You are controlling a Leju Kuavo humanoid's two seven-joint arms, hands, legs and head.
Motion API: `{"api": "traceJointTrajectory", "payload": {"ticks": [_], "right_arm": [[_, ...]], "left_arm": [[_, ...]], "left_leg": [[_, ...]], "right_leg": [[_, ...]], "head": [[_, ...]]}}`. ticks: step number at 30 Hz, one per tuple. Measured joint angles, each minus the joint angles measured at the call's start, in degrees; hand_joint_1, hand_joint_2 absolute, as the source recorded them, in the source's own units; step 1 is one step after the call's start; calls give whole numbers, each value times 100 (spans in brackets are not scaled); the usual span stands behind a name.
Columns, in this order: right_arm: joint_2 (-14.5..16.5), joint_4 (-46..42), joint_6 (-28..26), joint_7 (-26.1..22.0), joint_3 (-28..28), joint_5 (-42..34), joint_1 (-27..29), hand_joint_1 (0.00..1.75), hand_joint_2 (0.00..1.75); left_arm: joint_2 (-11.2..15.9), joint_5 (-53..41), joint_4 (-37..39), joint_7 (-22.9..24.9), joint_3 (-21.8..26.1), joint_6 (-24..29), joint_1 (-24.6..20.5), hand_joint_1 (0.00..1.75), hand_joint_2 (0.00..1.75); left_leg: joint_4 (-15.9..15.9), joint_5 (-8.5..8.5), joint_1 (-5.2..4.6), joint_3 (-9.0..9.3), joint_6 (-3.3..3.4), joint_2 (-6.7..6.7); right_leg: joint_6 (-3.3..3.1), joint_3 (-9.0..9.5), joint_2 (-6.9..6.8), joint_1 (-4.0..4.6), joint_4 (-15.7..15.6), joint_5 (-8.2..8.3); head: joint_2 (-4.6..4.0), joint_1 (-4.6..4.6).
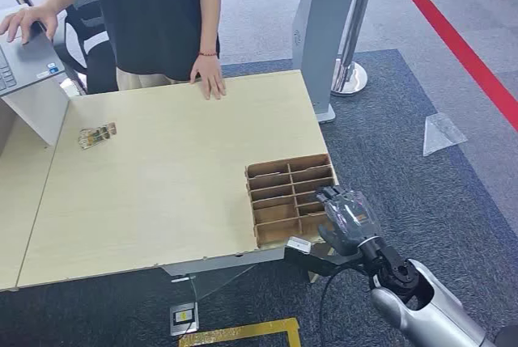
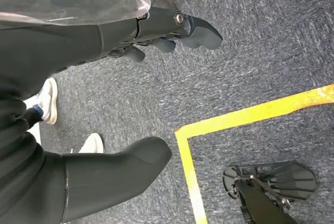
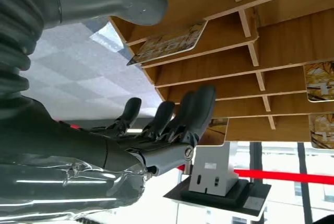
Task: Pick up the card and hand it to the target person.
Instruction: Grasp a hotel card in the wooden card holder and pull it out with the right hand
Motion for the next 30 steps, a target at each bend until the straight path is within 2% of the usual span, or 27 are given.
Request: {"api": "traceJointTrajectory", "payload": {"ticks": [4,10,13,17,22,26,30], "right_arm": [[2,0,1,-15,1,42,0,88,175],[4,0,10,-23,5,132,-1,91,175],[8,0,13,-23,7,140,-1,99,175],[16,3,15,-19,7,140,-1,94,175],[20,7,61,24,7,167,2,99,175],[20,7,79,42,7,181,8,90,175],[20,7,91,51,7,181,11,99,175]], "left_arm": [[0,25,0,-1,0,11,0,0,175],[0,39,0,-23,0,46,0,0,175],[0,39,1,-37,0,51,0,0,175],[0,39,2,-58,0,55,0,0,175],[0,38,2,-126,0,70,0,0,175],[-1,30,2,-165,0,70,0,0,175],[-2,26,2,-219,0,70,0,0,175]], "left_leg": [[0,0,0,0,0,0],[0,0,0,0,0,0],[0,0,0,0,0,0],[0,0,0,-1,0,0],[0,0,0,0,0,0],[0,0,0,0,0,0],[0,0,0,0,0,0]], "right_leg": [[0,0,0,0,0,0],[0,0,0,0,0,0],[0,0,0,0,0,0],[0,0,0,0,0,0],[0,0,0,0,0,0],[0,0,0,0,0,0],[0,0,0,0,0,0]], "head": [[1,-1],[0,-1],[0,0],[0,-1],[1,-1],[0,-1],[0,-1]]}}
